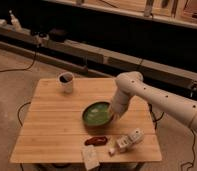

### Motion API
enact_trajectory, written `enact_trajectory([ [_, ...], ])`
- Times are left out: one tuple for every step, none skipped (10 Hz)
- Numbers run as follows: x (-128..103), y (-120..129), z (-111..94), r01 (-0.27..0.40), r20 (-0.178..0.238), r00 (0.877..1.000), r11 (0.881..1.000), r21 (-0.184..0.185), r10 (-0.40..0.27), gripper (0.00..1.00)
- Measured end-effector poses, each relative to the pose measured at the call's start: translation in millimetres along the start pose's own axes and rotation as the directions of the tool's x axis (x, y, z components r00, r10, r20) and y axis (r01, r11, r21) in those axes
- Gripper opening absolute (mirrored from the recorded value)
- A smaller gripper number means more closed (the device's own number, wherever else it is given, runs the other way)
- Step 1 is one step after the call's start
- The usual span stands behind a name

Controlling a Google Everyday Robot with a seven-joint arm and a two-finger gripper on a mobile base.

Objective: Drag the ceramic bowl in a circle

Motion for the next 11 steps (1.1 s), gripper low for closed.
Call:
enact_trajectory([
  [22, -1, -7, -0.042, -0.014, 0.999, 0.999, 0.025, 0.043, 0.00],
  [39, -5, -11, -0.073, -0.024, 0.997, 0.996, 0.042, 0.074, 0.00],
  [51, -10, -12, -0.092, -0.032, 0.995, 0.994, 0.052, 0.094, 0.00],
  [62, -18, -11, -0.106, -0.039, 0.993, 0.993, 0.060, 0.109, 0.00],
  [66, -25, -8, -0.107, -0.043, 0.993, 0.992, 0.060, 0.110, 0.00],
  [66, -33, -4, -0.100, -0.044, 0.994, 0.993, 0.059, 0.103, 0.00],
  [60, -40, 2, -0.078, -0.044, 0.996, 0.996, 0.048, 0.080, 0.00],
  [50, -45, 8, -0.044, -0.039, 0.998, 0.998, 0.035, 0.045, 0.00],
  [48, -47, 8, -0.038, -0.038, 0.999, 0.999, 0.034, 0.039, 0.00],
  [49, -46, 8, -0.038, -0.038, 0.998, 0.999, 0.033, 0.039, 0.00],
  [50, -44, 8, -0.041, -0.039, 0.998, 0.999, 0.033, 0.043, 0.00],
])
